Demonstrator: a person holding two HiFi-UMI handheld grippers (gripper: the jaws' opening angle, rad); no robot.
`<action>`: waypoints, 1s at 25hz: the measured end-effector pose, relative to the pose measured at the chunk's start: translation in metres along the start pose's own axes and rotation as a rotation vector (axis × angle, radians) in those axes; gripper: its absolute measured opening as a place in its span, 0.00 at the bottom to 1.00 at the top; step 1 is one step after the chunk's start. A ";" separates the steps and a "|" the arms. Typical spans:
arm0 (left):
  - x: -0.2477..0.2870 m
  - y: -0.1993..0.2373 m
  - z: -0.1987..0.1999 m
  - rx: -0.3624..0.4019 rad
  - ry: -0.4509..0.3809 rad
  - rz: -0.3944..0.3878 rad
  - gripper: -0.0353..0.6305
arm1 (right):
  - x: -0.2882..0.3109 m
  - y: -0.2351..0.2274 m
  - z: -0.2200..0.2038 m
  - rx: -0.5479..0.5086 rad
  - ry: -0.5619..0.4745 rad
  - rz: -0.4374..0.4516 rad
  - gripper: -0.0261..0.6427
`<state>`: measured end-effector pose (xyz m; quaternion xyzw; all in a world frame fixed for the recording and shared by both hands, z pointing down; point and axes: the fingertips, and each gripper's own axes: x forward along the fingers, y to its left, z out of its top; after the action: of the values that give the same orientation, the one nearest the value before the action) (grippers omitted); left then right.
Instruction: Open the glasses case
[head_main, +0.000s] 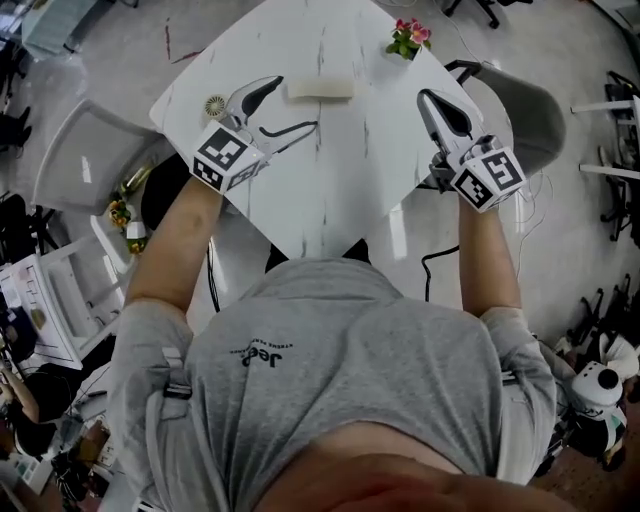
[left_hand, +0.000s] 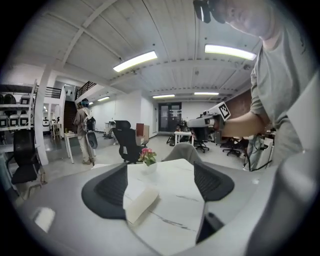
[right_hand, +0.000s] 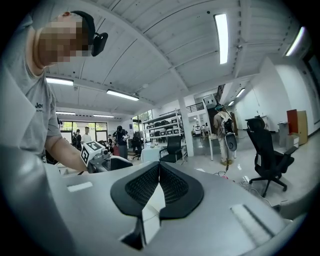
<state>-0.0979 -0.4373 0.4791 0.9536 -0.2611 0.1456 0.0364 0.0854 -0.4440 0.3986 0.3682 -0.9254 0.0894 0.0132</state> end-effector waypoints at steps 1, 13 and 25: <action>0.009 0.004 -0.010 0.007 0.024 -0.004 0.72 | 0.005 -0.006 -0.006 0.002 0.005 -0.003 0.05; 0.089 0.048 -0.128 0.160 0.347 -0.069 0.72 | 0.048 -0.053 -0.077 0.036 0.061 -0.019 0.05; 0.111 0.074 -0.199 0.220 0.563 -0.167 0.65 | 0.051 -0.063 -0.114 0.067 0.102 -0.018 0.05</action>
<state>-0.0953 -0.5262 0.7017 0.8922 -0.1441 0.4276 0.0159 0.0866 -0.5035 0.5251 0.3717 -0.9166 0.1387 0.0489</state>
